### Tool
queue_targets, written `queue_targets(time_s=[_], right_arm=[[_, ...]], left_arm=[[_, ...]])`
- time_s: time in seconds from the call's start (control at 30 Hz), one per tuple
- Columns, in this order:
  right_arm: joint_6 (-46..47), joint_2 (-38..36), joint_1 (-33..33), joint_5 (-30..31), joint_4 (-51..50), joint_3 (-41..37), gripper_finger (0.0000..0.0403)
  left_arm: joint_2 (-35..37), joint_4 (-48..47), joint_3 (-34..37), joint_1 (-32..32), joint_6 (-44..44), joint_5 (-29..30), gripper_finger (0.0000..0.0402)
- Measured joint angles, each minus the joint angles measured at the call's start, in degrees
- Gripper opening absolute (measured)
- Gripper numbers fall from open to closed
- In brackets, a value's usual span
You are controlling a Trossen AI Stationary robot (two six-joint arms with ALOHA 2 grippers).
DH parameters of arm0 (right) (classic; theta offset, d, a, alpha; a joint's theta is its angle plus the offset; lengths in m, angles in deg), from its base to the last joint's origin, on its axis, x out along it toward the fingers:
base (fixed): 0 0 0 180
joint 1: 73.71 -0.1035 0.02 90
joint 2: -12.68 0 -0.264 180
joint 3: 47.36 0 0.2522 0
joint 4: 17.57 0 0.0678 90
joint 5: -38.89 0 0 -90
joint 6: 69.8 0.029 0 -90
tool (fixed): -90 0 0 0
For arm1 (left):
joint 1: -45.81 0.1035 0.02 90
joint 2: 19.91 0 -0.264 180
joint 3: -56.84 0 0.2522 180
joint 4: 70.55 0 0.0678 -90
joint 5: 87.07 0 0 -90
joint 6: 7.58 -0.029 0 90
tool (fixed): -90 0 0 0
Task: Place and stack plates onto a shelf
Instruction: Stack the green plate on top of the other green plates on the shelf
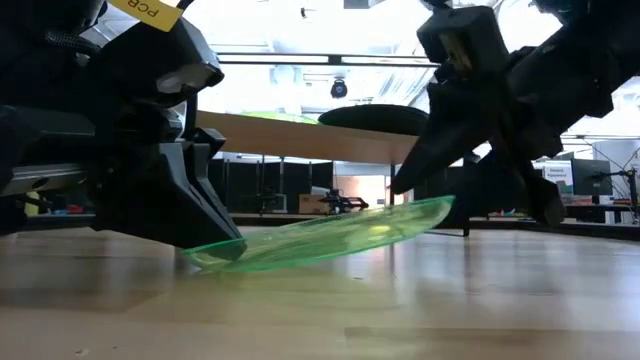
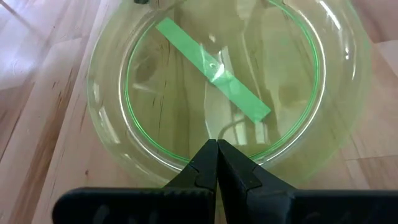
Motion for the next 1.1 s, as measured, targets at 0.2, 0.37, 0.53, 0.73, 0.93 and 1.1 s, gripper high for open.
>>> queue_targets(time_s=[0.2,0.37,0.53,0.73,0.93,1.1], right_arm=[[1.93,1.10,-0.28,-3.07,5.07,0.00,0.0174],[2.88,1.10,-0.48,-5.57,7.28,0.00,0.0174],[4.78,1.10,-0.44,-5.73,6.23,0.00,0.0174],[8.42,4.55,-0.44,-8.29,7.74,0.00,0.0174],[5.98,8.89,-0.44,-9.86,20.08,0.24,0.0174],[4.42,9.12,-0.44,-9.68,22.31,0.13,0.0169]], left_arm=[[0.00,-0.02,0.00,0.00,0.02,0.01,0.0000],[0.00,-0.04,0.00,0.00,0.00,0.02,0.0000],[0.00,-0.04,0.00,0.00,0.02,0.02,0.0000],[0.00,-0.07,0.02,0.00,0.04,0.39,0.0000],[0.00,0.01,0.02,0.13,0.05,0.59,0.0000],[0.00,0.07,0.02,0.57,0.50,0.62,0.0000]])
